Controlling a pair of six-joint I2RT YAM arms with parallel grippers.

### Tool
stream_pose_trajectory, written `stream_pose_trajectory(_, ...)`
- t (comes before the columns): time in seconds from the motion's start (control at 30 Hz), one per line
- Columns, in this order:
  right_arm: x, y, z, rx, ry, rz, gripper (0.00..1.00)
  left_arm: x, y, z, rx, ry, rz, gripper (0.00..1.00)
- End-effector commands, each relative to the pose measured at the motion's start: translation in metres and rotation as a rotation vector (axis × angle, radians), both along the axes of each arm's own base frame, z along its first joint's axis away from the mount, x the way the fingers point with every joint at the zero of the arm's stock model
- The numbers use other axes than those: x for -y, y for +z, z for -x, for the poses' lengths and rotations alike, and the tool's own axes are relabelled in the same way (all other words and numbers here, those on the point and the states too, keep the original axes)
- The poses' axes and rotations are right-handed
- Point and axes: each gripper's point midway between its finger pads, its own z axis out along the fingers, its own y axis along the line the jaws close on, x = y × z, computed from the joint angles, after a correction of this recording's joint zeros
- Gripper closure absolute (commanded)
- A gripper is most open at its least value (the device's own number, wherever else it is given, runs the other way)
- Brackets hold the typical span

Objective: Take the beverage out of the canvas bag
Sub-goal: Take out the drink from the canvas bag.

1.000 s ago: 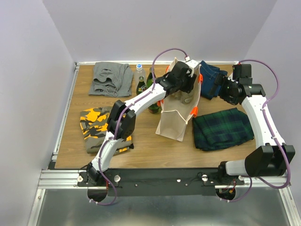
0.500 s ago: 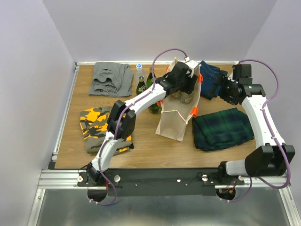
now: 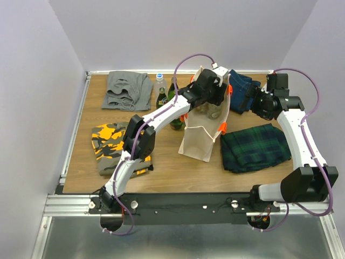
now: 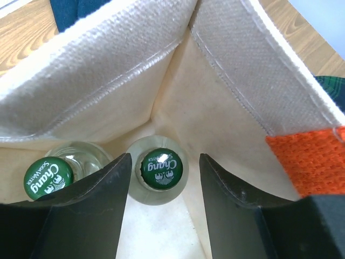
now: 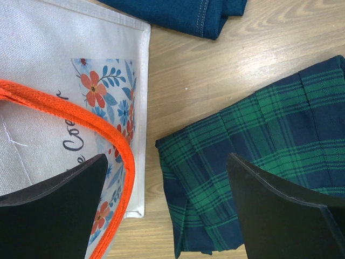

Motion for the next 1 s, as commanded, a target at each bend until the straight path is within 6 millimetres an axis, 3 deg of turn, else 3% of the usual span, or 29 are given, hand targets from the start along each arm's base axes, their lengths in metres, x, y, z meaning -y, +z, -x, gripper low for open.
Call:
stream_pose_trajectory(0.0,0.004,-0.001,0.004,-0.009,-0.004,0.022,0.00,0.011,0.000,0.000,0.003,-0.009,0.020,0.38)
stream_pose_trajectory(0.3,0.004,-0.002,0.004,-0.010,-0.003,0.020,0.00,0.011,-0.012,0.002,-0.016,0.001,0.011,0.39)
stream_pose_trajectory(0.53,0.005,-0.003,0.005,-0.013,-0.008,0.023,0.00,0.012,-0.009,0.002,-0.008,-0.002,0.012,0.46)
stream_pose_trajectory(0.97,0.004,-0.002,0.003,-0.009,-0.003,0.021,0.00,0.005,-0.018,0.006,-0.018,0.008,-0.014,0.44)
